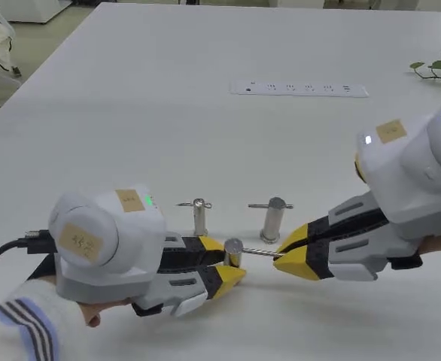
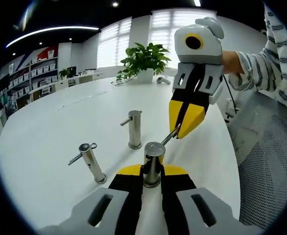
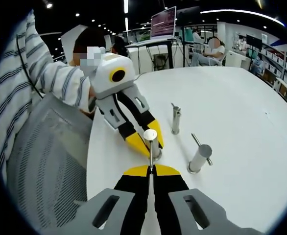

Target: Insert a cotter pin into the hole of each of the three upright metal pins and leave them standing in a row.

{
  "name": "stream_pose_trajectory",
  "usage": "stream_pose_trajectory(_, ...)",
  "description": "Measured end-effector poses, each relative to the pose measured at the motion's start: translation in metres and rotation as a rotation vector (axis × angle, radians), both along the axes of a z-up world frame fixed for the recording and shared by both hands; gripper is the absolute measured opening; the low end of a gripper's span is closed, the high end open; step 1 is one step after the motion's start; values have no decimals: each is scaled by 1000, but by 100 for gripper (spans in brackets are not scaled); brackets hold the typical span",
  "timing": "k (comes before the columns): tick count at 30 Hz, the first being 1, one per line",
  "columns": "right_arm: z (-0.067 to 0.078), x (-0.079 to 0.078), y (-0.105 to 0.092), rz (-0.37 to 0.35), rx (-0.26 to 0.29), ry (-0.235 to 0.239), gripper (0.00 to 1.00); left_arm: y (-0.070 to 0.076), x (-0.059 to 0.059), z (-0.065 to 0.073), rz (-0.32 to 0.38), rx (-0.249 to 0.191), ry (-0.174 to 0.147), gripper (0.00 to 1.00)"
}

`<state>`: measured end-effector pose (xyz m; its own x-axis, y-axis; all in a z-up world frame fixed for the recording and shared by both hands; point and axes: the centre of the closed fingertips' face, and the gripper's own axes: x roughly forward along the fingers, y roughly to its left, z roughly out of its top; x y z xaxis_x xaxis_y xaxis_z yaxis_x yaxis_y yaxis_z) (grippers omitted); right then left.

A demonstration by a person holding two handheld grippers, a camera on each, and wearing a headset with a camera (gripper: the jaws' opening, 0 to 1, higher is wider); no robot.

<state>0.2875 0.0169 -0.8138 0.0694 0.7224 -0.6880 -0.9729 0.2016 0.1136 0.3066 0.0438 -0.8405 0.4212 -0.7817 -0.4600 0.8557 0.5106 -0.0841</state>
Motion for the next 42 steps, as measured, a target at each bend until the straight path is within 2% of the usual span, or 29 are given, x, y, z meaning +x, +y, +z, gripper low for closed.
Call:
stream_pose_trajectory(7,-5,-2,7,4,-7,-29,3,0,0,-1,4,-4,5,12)
stream_pose_trajectory(17,-8,2,17,-3,-2,-25,4,-1,0,-1,3,-4,10,12)
stream_pose_trajectory(20,-8,4,20,-3,-1,-30,4,-1,0,-2,15,-8,24,12)
stream_pose_trajectory(24,-8,4,24,7,7,-46,4,-1,-1,-2,10,5,13,12)
stream_pose_trajectory(27,-7,1,23,58,7,-76,5,-2,-1,-3,5,8,13,12)
stream_pose_trajectory(30,-4,1,20,55,5,-92,14,-2,-1,-3,5,7,15,12)
stream_pose_trajectory(33,-3,3,15,47,-2,-93,12,-1,-1,-4,7,8,19,12)
stream_pose_trajectory(38,-2,2,9,36,-10,-86,7,0,-2,-6,1,28,22,12)
stream_pose_trajectory(42,1,0,11,33,3,-74,4,5,-5,-12,-11,74,21,12)
